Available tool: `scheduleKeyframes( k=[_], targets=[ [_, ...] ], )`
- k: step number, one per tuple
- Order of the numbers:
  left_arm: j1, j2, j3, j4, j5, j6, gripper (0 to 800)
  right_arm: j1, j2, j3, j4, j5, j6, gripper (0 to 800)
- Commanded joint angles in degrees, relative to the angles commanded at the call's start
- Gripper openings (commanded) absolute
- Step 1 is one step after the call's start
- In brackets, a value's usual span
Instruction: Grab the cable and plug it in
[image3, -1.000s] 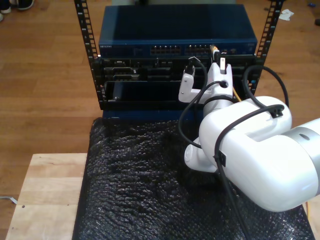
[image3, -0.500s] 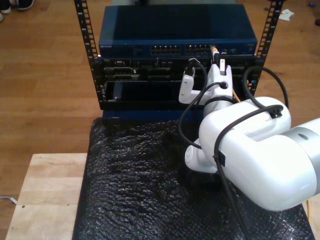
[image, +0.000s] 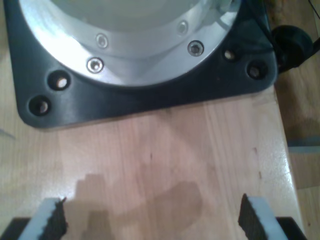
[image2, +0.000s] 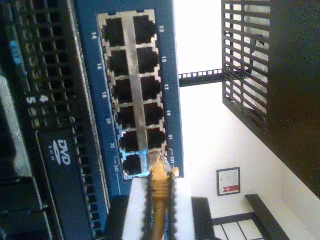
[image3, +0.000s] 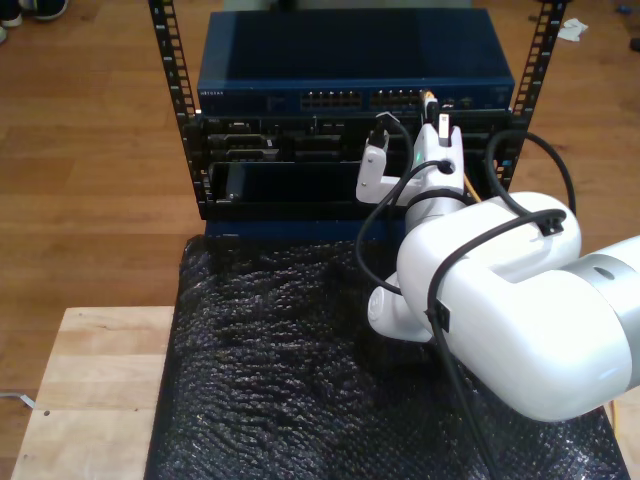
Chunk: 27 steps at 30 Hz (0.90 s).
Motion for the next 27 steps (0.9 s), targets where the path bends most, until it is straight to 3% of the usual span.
scheduleKeyframes(
  k=[22,27],
  targets=[
    [0.0,0.0,0.0,0.0,0.0,0.0,800,-0.5,0.3,-1.4,0.0,0.7,0.2,1],
    [0.0,0.0,0.0,0.0,-0.1,0.0,800,-0.6,0.2,-1.0,-0.4,0.8,0.2,181]
  ],
)
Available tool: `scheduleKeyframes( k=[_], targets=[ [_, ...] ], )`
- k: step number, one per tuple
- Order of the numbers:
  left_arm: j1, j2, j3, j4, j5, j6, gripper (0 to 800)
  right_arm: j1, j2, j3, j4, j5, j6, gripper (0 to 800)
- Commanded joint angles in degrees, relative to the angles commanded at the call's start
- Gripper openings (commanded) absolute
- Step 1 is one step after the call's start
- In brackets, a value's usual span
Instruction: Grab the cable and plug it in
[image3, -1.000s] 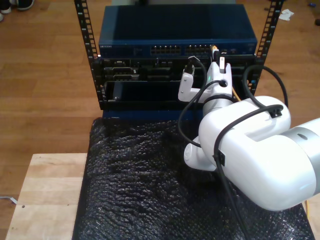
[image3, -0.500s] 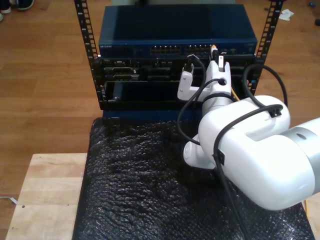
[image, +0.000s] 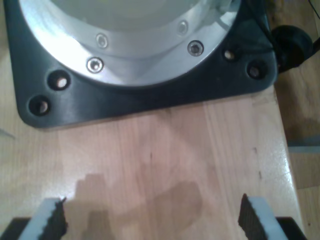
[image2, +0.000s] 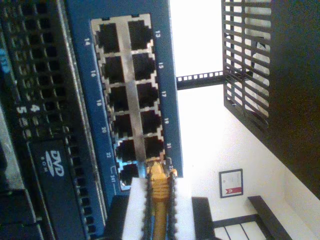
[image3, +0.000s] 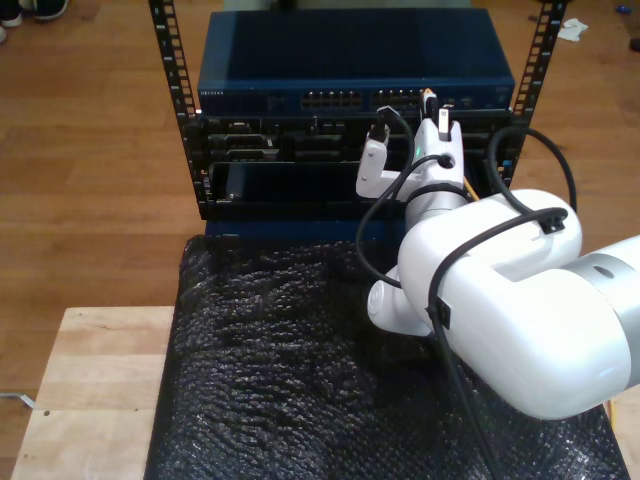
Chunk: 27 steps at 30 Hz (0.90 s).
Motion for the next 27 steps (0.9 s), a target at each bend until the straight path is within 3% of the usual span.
scheduleKeyframes(
  k=[7,16,22,27],
  targets=[
    [0.0,0.0,0.0,0.0,0.1,-0.1,800,0.6,-3.8,4.6,-0.1,-0.1,-0.2,419],
    [0.0,0.0,0.0,0.0,0.1,-0.1,800,1.6,-13.2,15.2,0.0,2.5,-0.2,529],
    [0.0,0.0,0.0,0.0,0.1,0.0,800,2.1,-21.0,22.0,-0.2,14.0,-0.6,693],
    [0.0,0.0,0.0,0.0,0.1,-0.1,800,1.7,-26.1,24.7,-0.9,21.4,-1.8,709]
  ],
)
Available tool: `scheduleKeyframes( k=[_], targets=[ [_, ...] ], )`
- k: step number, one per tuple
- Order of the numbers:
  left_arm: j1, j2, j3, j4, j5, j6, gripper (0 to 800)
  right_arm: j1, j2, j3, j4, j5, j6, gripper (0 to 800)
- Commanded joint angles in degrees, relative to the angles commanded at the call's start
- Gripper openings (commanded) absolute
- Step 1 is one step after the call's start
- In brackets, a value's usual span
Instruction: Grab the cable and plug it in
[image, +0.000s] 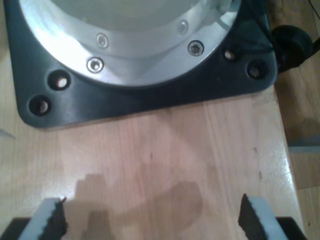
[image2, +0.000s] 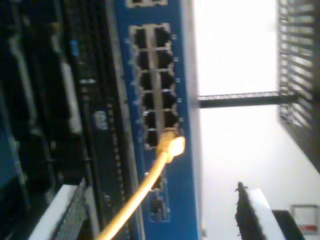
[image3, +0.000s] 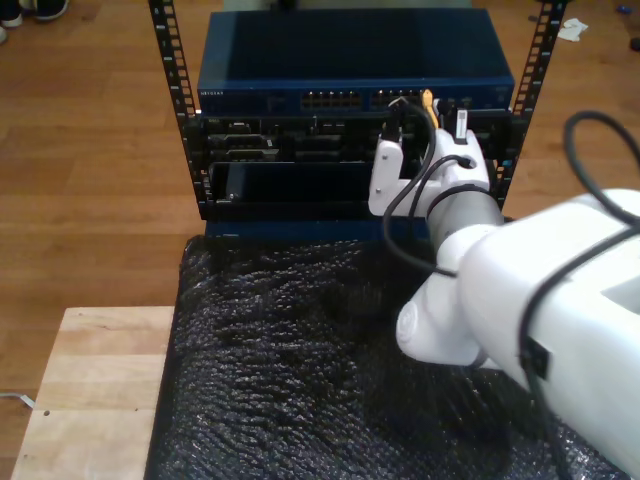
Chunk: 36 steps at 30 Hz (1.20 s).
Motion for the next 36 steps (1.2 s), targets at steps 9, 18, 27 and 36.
scheduleKeyframes(
  k=[9,18,27,36],
  targets=[
    [0.0,0.0,0.0,0.0,0.0,0.1,800,-5.3,-10.5,4.1,-1.1,15.7,-9.8,780],
    [0.0,0.0,0.0,0.0,0.0,0.1,800,-14.5,-17.5,5.4,-1.1,32.5,-19.0,774],
    [0.0,0.0,0.0,0.0,0.0,0.0,800,-27.2,-24.9,5.3,-1.1,54.1,-27.8,780],
    [0.0,0.0,0.0,0.0,-0.1,0.1,800,-41.2,-31.4,5.4,-1.1,72.7,-38.1,788]
  ],
)
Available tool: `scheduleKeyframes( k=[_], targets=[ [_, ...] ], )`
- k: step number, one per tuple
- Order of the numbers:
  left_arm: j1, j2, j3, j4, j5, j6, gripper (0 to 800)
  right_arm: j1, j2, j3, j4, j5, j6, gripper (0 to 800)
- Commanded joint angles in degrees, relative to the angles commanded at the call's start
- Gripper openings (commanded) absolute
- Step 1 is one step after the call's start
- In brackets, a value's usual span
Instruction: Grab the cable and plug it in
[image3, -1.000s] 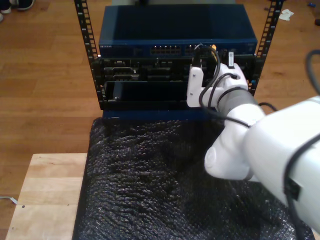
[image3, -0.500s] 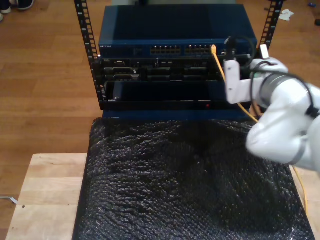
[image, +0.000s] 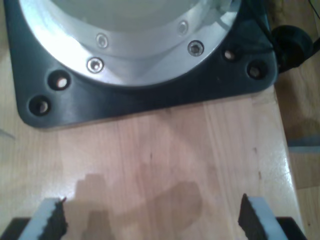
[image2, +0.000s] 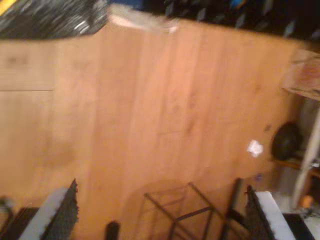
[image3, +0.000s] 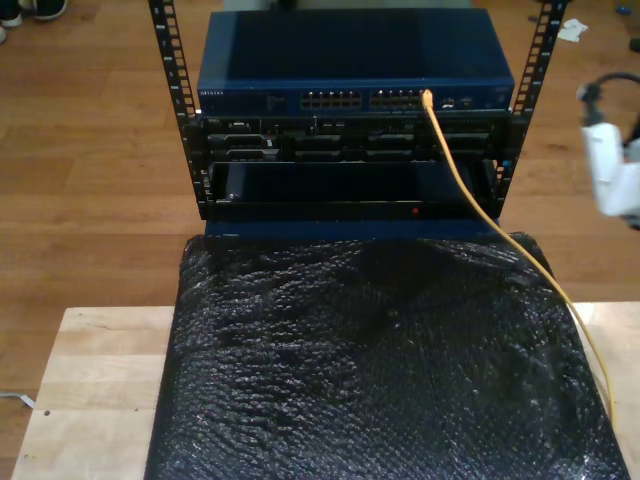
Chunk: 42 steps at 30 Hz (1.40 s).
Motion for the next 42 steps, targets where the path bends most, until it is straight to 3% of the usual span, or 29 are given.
scheduleKeyframes(
  k=[19,32,42],
  targets=[
    [0.0,0.0,0.0,0.0,0.1,0.0,800,-34.7,-13.6,1.6,-0.8,32.8,-15.5,790],
    [0.0,0.0,0.0,0.0,0.1,0.0,800,-46.9,-21.1,5.8,-13.7,45.2,-22.3,798],
    [0.0,0.0,0.0,0.0,0.1,0.0,800,-62.6,-24.4,10.4,-15.7,56.3,-41.1,798]
  ],
)
